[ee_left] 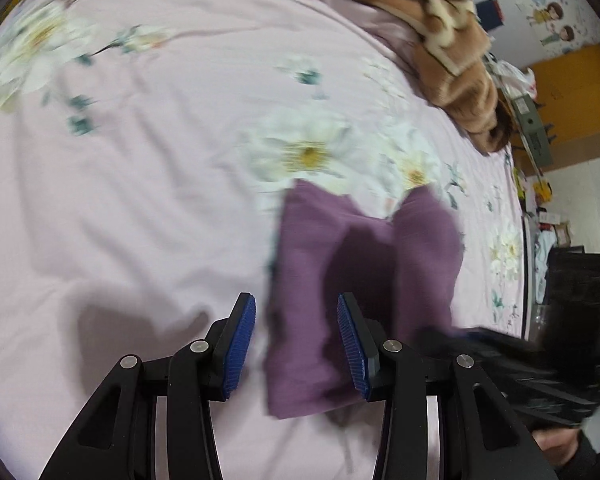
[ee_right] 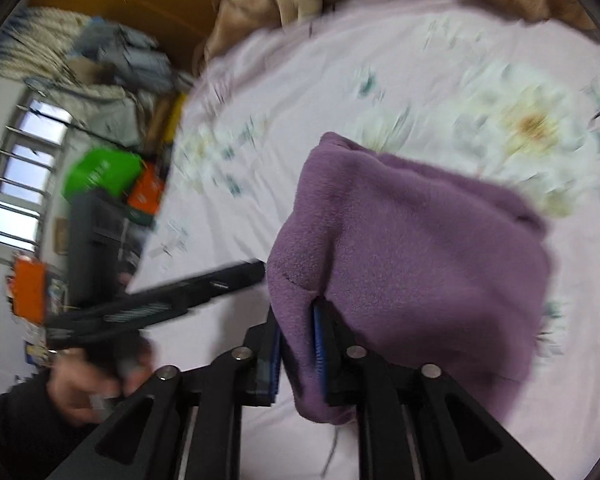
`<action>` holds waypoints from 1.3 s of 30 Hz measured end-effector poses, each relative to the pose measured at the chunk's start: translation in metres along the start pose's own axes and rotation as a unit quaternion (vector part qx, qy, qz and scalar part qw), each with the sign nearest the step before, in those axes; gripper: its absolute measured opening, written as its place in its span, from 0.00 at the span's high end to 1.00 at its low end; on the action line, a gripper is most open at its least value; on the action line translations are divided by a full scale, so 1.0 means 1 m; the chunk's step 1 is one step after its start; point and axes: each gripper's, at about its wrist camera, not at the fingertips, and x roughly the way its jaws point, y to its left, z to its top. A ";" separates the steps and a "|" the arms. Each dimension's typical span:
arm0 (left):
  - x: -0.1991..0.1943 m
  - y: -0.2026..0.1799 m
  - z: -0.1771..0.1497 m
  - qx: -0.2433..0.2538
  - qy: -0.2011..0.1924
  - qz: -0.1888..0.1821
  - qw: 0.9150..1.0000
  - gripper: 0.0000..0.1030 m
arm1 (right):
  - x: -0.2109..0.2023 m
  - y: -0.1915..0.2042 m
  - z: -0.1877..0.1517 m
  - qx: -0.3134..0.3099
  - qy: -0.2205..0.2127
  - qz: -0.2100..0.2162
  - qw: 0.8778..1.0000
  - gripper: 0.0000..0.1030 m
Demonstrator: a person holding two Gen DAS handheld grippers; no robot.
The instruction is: Fold clothes
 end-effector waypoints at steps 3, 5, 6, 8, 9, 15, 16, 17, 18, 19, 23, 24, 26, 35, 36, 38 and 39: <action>-0.002 0.020 -0.002 -0.007 0.009 0.001 1.000 0.57 | 0.035 -0.002 -0.008 0.020 0.026 -0.020 0.999 0.70; 0.000 0.024 -0.005 -0.003 0.018 -0.007 1.000 0.57 | 0.029 0.002 -0.015 0.026 0.015 -0.009 1.000 0.67; 0.001 0.023 -0.006 -0.001 0.022 -0.010 1.000 0.57 | 0.023 0.004 -0.020 0.027 0.009 -0.005 1.000 0.65; 0.006 0.019 -0.007 0.007 0.031 -0.021 0.999 0.57 | 0.008 0.007 -0.031 0.025 -0.003 -0.009 1.000 0.63; 0.009 0.014 -0.007 0.012 0.036 -0.027 0.999 0.57 | -0.001 0.008 -0.035 0.025 -0.012 -0.016 1.000 0.63; 0.039 -0.028 -0.009 0.072 0.079 -0.060 0.992 0.56 | -0.036 -0.024 -0.052 0.072 -0.067 -0.094 0.991 0.76; 0.048 -0.032 -0.013 0.081 0.089 -0.058 0.991 0.58 | -0.032 -0.036 -0.056 0.082 -0.061 -0.113 0.988 0.87; 0.055 -0.033 -0.019 0.087 0.099 -0.056 0.990 0.60 | -0.026 -0.044 -0.059 0.088 -0.050 -0.125 0.987 0.93; 0.063 -0.034 -0.025 0.092 0.109 -0.053 0.988 0.66 | -0.019 -0.050 -0.062 0.090 -0.037 -0.131 0.987 0.94; 0.067 -0.032 -0.030 0.095 0.113 -0.048 0.988 0.70 | -0.013 -0.056 -0.065 0.092 -0.024 -0.138 0.986 0.96; 0.071 -0.018 -0.041 0.088 0.116 -0.038 0.989 0.78 | 0.003 -0.055 -0.077 0.072 0.005 -0.124 0.990 0.96; 0.070 -0.018 -0.040 0.090 0.115 -0.037 0.989 0.78 | 0.000 -0.053 -0.079 0.074 0.000 -0.115 0.991 0.96; 0.063 -0.024 -0.037 0.105 0.108 -0.023 0.988 0.78 | -0.013 -0.052 -0.081 0.083 -0.019 -0.096 0.992 0.94; 0.025 -0.066 0.006 0.121 0.024 -0.018 0.992 0.77 | -0.078 -0.086 -0.031 0.078 -0.106 -0.122 0.984 0.86; 0.033 -0.077 0.010 0.129 0.021 -0.025 0.991 0.77 | -0.074 -0.095 -0.021 0.083 -0.104 -0.121 0.984 0.86; 0.059 -0.093 0.019 0.149 0.031 -0.002 0.988 0.77 | -0.053 -0.118 -0.003 0.104 -0.082 -0.113 0.985 0.86; 0.076 -0.095 0.022 0.149 0.037 0.013 0.988 0.77 | -0.041 -0.126 0.004 0.112 -0.074 -0.114 0.984 0.86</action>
